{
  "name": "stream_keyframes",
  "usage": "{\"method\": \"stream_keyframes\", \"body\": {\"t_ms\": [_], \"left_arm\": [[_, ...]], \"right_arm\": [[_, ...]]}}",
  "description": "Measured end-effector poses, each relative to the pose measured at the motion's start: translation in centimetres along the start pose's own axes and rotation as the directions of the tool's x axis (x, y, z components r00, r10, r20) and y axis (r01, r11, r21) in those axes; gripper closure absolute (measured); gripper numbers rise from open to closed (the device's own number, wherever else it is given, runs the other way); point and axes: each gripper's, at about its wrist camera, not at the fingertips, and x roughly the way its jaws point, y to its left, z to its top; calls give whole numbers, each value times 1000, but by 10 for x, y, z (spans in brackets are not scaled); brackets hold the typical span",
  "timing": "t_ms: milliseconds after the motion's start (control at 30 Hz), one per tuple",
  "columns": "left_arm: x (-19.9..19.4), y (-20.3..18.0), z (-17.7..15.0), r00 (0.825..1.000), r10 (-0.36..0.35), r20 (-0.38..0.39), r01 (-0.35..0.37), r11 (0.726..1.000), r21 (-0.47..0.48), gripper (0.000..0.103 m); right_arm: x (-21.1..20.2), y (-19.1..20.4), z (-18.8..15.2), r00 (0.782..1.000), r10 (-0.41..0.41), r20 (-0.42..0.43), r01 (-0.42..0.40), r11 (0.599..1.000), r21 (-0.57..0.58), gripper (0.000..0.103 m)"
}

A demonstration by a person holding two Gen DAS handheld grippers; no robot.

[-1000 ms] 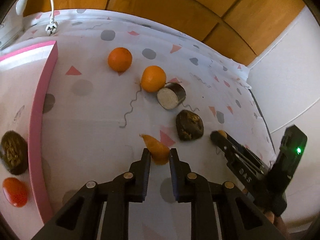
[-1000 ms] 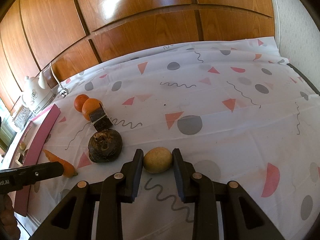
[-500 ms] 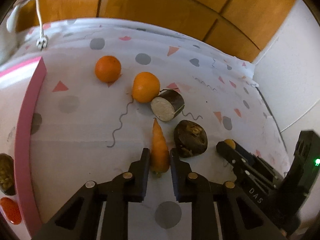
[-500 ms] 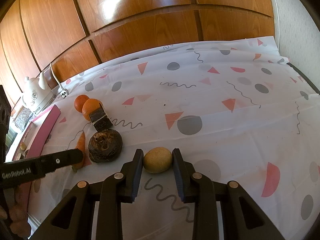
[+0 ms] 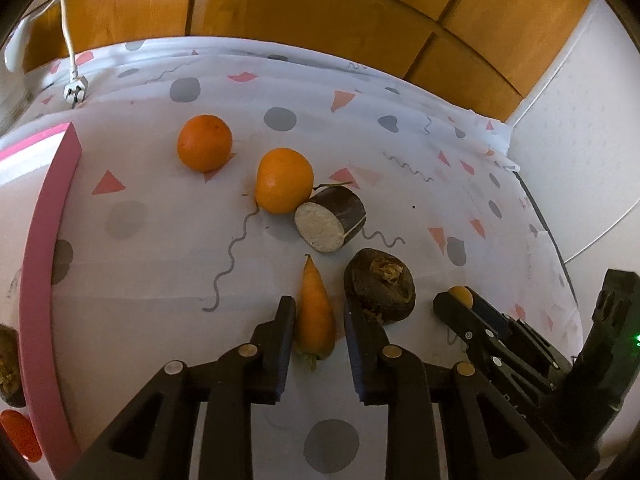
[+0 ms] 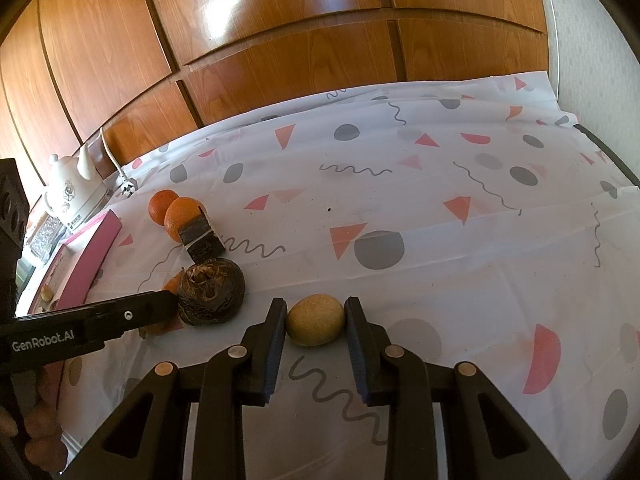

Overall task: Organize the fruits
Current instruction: 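Carry the carrot into the pink tray and open the left tool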

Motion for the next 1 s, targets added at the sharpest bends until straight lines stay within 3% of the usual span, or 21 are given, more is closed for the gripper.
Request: {"method": "stream_keyframes", "body": {"t_ms": [67,300,700,1000], "left_arm": [[0,-4,-4,1000,23,15,-23,999,43,83],[-13,-3,-20,997,52,53,-56,996,69,83],[-72,22,-29,977,142,162,-147,989,24,83],[-102,65,-32,952,226,205,-219,974,-57,83]], "right_arm": [[0,0,0,1000,0,0,0,1000,0,73],[0,0,0,1000,0,0,0,1000,0,73],[2,5,0,1000,-31,-4,31,999,-23,73],[3,12,-1,997,-75,-10,74,995,-62,73]]}}
